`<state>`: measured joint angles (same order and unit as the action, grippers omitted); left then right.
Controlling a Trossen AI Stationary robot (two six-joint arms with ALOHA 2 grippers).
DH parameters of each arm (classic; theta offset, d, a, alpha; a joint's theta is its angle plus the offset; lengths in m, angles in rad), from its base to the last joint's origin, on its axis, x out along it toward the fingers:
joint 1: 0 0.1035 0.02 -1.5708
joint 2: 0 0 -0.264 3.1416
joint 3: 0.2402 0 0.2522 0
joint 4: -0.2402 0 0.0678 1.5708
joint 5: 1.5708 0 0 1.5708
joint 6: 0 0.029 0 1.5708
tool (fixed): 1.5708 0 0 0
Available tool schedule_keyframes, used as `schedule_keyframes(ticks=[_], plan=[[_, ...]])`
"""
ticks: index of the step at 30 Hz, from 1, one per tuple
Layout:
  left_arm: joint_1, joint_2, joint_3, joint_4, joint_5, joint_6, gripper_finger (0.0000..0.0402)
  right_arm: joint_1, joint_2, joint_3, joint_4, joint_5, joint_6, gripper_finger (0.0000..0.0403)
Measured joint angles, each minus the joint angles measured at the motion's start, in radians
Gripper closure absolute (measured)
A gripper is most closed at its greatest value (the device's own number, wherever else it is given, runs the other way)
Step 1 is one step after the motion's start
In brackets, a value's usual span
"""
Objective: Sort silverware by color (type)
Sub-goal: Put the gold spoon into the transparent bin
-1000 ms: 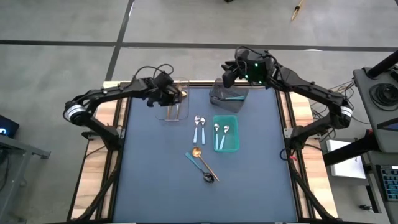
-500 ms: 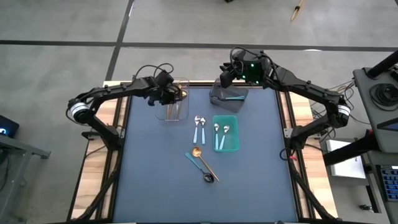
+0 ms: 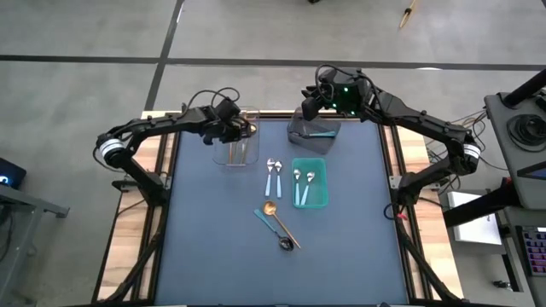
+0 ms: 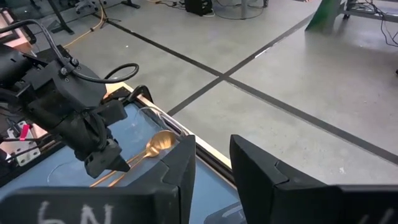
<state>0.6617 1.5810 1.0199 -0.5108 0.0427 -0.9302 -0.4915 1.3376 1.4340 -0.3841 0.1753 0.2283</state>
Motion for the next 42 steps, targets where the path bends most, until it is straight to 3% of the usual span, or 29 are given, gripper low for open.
schedule_keyframes(ticks=[30, 42], plan=[[-0.015, 0.048, -0.002, -0.003, -0.034, -0.004, 0.039, 0.0, 0.0, 0.0, 0.0, 0.001, 0.0, 0.0314], [-0.014, 0.048, -0.002, -0.002, -0.034, -0.006, 0.0368, 0.0, 0.0, 0.0, 0.0, 0.001, 0.0, 0.0321]])
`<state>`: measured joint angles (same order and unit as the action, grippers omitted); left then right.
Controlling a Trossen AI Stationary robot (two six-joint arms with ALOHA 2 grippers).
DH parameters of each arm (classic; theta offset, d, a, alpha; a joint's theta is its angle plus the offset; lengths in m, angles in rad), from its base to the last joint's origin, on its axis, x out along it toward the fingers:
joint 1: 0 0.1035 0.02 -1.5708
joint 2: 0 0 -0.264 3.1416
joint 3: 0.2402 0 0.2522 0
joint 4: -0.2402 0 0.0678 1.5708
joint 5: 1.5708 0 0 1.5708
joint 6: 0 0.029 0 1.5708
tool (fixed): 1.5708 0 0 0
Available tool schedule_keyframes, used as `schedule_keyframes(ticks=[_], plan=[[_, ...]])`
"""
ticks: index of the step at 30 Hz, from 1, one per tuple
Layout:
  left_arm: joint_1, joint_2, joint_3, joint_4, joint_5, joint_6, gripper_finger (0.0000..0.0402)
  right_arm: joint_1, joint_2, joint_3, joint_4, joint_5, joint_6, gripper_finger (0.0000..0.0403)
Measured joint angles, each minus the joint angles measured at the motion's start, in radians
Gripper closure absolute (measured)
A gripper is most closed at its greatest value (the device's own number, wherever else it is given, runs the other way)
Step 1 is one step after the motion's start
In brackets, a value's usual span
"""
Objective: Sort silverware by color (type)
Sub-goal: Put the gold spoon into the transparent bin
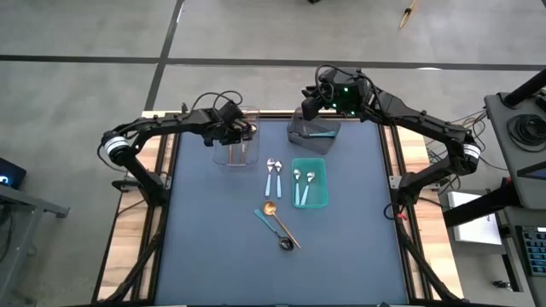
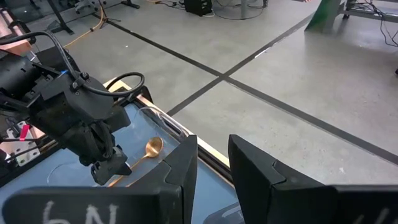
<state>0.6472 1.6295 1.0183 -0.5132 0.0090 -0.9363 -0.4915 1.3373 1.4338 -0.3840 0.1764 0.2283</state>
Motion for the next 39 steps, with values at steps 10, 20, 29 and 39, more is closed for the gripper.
schedule_keyframes(ticks=[10, 20, 29, 39], plan=[[0.0, 0.0, 0.0, 0.0, 0.0, 0.0, 0.0366, 0.0, 0.0, 0.0, 0.0, 0.0, 0.0, 0.0321], [-0.013, -0.019, 0.0, -0.001, 0.011, 0.011, 0.0366, 0.0, 0.0, 0.0, 0.0, 0.0, 0.0, 0.0321], [-0.051, -0.074, 0.071, -0.009, 0.028, 0.211, 0.0366, 0.0, 0.0, 0.0, -0.001, 0.0, 0.0, 0.0321], [-0.073, -0.076, 0.254, -0.185, 0.196, 1.052, 0.0393, 0.0, 0.0, 0.0, -0.012, -0.001, 0.0, 0.0321]])
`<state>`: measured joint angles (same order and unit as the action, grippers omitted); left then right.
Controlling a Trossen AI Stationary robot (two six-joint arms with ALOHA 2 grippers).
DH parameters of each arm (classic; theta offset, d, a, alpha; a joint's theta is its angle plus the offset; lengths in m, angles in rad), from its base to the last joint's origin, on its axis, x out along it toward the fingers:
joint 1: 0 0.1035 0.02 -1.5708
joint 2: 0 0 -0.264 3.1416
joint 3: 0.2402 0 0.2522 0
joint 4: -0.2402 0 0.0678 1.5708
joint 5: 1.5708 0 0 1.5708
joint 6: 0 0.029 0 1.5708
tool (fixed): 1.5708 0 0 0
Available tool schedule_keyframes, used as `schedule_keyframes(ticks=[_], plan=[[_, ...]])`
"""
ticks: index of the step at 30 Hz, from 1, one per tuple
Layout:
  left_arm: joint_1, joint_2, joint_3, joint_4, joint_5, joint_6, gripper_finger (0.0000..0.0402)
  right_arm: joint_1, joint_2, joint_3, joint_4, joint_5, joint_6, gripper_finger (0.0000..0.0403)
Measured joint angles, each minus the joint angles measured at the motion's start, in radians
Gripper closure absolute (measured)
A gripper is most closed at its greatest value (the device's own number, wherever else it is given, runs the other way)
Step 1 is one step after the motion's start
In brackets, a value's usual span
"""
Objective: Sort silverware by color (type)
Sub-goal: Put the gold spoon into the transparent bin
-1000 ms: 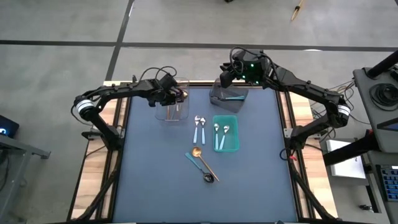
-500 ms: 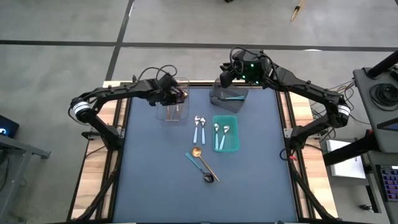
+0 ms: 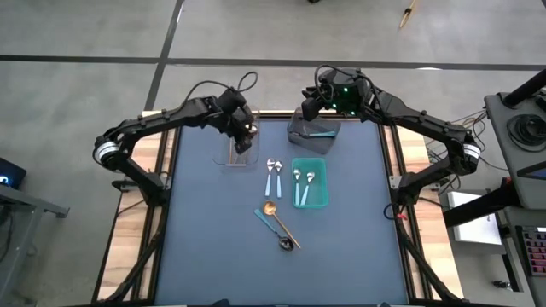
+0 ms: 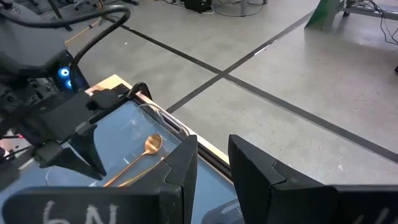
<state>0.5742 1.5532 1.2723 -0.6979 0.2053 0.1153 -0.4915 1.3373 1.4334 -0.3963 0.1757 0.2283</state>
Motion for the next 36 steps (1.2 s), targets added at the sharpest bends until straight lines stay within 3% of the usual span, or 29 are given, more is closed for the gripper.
schedule_keyframes(ticks=[4, 8, 11, 16, 28, 36], plan=[[0.05, 0.001, -0.043, 0.078, 0.043, 0.031, 0.0398, 0.0, 0.0, 0.0, -0.016, 0.0, 0.0, 0.0321], [0.09, 0.019, -0.12, 0.206, 0.023, -0.206, 0.0401, 0.0, 0.0, 0.0, -0.025, 0.0, 0.0, 0.0321], [0.091, 0.046, -0.153, 0.223, -0.076, -0.396, 0.0401, 0.0, 0.0, 0.0, -0.024, 0.0, -0.002, 0.0321], [0.059, 0.112, -0.158, 0.244, -0.149, -0.559, 0.0401, -0.015, 0.0, 0.0, -0.024, 0.0, -0.004, 0.0321], [0.057, 0.23, -0.069, 0.156, -0.296, -0.625, 0.0401, -0.046, 0.0, 0.0, -0.057, 0.0, -0.001, 0.0321], [0.058, 0.263, -0.054, 0.135, -0.302, -0.615, 0.0381, -0.046, 0.0, 0.0, -0.063, 0.0, -0.001, 0.0321]])
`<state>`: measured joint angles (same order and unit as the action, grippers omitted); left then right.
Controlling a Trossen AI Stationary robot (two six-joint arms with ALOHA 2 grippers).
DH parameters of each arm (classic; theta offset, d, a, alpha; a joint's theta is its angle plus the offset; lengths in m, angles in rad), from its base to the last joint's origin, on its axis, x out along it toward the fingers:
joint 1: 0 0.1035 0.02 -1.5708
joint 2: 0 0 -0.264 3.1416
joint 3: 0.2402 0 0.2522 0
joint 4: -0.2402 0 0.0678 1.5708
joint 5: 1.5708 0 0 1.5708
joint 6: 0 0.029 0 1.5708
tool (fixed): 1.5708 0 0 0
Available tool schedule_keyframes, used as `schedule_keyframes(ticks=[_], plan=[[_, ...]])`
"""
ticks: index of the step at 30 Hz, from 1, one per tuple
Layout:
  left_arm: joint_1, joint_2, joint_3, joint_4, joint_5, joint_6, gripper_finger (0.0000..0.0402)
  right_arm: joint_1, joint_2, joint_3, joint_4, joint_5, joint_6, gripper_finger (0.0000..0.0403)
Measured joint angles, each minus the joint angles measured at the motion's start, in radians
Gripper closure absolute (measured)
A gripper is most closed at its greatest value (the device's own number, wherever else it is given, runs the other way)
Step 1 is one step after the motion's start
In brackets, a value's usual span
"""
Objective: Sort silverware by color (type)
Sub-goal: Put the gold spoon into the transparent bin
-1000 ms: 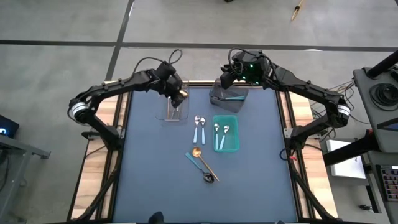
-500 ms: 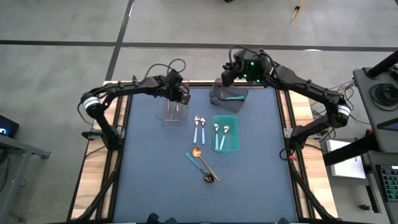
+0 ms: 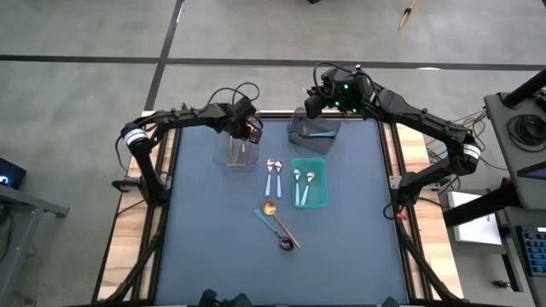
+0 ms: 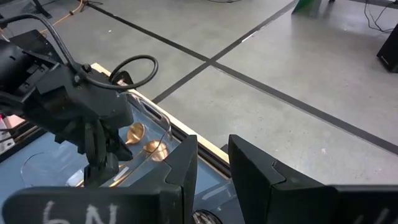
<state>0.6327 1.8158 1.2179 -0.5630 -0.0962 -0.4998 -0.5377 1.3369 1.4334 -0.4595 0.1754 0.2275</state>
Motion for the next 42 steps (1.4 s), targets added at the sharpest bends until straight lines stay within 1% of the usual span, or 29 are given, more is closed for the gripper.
schedule_keyframes(ticks=[3, 8, 11, 13, 24, 42], plan=[[0.0, 0.011, 0.0, -0.005, -0.002, -0.004, 0.0352, 0.0, 0.0, 0.0, 0.0, 0.0, -0.002, 0.0321], [-0.002, 0.015, 0.0, -0.006, -0.039, -0.007, 0.0304, 0.0, 0.0, 0.0, 0.0, 0.0, -0.001, 0.0321], [-0.002, 0.015, 0.0, -0.006, -0.08, -0.002, 0.0283, 0.0, 0.0, 0.0, 0.0, 0.0, 0.0, 0.0321], [-0.001, 0.015, 0.0, -0.006, -0.084, 0.01, 0.0274, 0.0, 0.0, 0.0, 0.0, 0.0, 0.0, 0.0321], [-0.001, 0.016, -0.005, -0.001, -0.089, 0.014, 0.0274, 0.0, 0.0, 0.0, 0.0, 0.0, 0.001, 0.0321], [-0.002, 0.016, -0.09, 0.044, -0.085, -0.011, 0.0274, 0.0, 0.0, 0.0, 0.0, 0.0, 0.01, 0.0321]])
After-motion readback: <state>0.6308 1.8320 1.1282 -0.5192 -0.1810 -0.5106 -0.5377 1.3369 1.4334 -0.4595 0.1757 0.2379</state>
